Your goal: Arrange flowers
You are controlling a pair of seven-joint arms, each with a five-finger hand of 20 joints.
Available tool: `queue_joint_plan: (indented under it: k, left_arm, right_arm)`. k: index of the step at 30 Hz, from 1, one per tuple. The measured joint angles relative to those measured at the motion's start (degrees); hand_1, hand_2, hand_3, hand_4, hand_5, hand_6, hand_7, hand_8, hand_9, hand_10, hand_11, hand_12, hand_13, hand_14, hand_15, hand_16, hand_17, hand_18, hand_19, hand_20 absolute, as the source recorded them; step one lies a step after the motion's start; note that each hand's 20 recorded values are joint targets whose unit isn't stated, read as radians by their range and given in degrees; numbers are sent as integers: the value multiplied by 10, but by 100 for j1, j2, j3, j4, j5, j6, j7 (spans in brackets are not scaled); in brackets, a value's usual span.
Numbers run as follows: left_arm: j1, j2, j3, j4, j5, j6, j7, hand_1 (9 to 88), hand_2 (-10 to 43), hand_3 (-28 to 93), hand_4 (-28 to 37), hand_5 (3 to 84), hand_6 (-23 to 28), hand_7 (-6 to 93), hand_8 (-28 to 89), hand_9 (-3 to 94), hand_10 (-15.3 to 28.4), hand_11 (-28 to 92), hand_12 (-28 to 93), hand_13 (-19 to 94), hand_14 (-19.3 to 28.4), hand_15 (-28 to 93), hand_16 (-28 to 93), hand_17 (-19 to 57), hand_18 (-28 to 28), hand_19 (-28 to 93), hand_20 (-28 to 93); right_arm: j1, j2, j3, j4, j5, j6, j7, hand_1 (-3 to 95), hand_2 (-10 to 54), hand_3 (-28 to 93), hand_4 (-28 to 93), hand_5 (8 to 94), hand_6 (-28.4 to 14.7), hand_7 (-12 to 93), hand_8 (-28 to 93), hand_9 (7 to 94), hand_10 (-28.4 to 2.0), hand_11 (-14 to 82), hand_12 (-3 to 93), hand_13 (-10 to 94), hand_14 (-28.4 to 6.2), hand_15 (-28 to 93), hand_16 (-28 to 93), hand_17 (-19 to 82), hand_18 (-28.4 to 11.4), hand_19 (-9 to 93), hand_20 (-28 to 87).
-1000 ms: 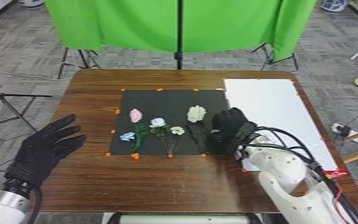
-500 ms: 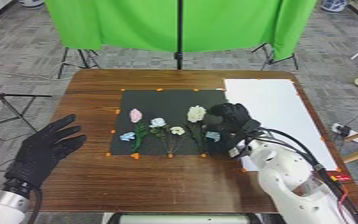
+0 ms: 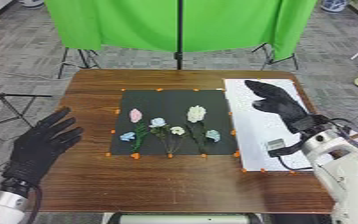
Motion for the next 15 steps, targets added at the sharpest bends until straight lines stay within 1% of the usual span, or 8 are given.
queue_joint_plan:
  k: [1,3,4,5,6,7,12,15]
  left_arm:
    - [16,13,60,-1,-46,91,202,232,-46,699,-272,247,-7,226,-113,182,92,195,135,156,126,231,21,-102,221,446,74]
    - [55,59,207,-14,-204,404,590,231,-51,693,-277,222,-14,219,-113,158,81,171,135,132,115,179,31,-118,217,417,71]
    - [72,80,271,-22,-289,587,733,229,-52,684,-279,210,-16,218,-113,145,76,159,138,119,109,154,40,-128,215,401,67]
    - [86,97,315,-29,-354,751,822,226,-56,680,-281,202,-17,217,-114,137,73,150,140,111,107,140,48,-136,214,392,66]
    - [96,104,335,-32,-388,872,849,225,-58,672,-282,196,-19,215,-114,132,73,143,143,106,104,127,54,-140,213,385,66]
    - [103,106,340,-33,-396,932,847,225,-62,663,-282,193,-19,215,-113,130,72,140,148,103,103,118,60,-143,213,380,66]
    - [110,93,357,-33,-370,909,796,225,-64,644,-283,191,-19,216,-111,126,72,135,158,102,104,107,74,-149,213,376,69]
    - [92,39,374,-34,-290,870,762,223,-65,646,-283,193,-17,218,-111,126,73,135,161,103,105,107,78,-150,214,377,70]
  right_arm:
    - [-103,-37,152,-75,302,-40,168,78,-59,778,-283,238,-47,28,-74,237,-104,-17,227,164,-115,-78,387,-8,-185,336,190]
    - [-308,-117,443,-236,994,-109,656,70,-50,767,-283,212,-52,11,-68,213,-105,-29,221,148,-118,-93,379,-24,-189,320,179]
    - [-402,-158,567,-301,1346,-132,913,68,-47,765,-283,202,-52,3,-61,202,-106,-35,220,142,-119,-102,375,-32,-189,317,172]
    - [-489,-195,663,-342,1676,-152,1140,66,-46,763,-283,199,-52,0,-58,197,-105,-38,220,138,-119,-106,374,-38,-189,313,168]
    - [-568,-226,719,-353,1980,-168,1320,64,-45,763,-283,198,-53,-1,-57,196,-104,-38,221,136,-119,-108,373,-39,-188,310,165]
    - [-640,-252,732,-351,2231,-172,1430,64,-45,763,-283,197,-53,-1,-56,195,-104,-39,221,136,-119,-110,374,-40,-188,310,163]
    - [-843,-491,560,-252,3307,-175,1457,71,-46,768,-283,222,-50,21,-57,217,-108,-27,229,150,-115,-97,385,-43,-191,331,172]
    - [-859,-772,451,-207,3989,-169,1429,72,-46,769,-283,225,-48,27,-61,221,-108,-24,232,151,-111,-93,391,-46,-193,334,173]
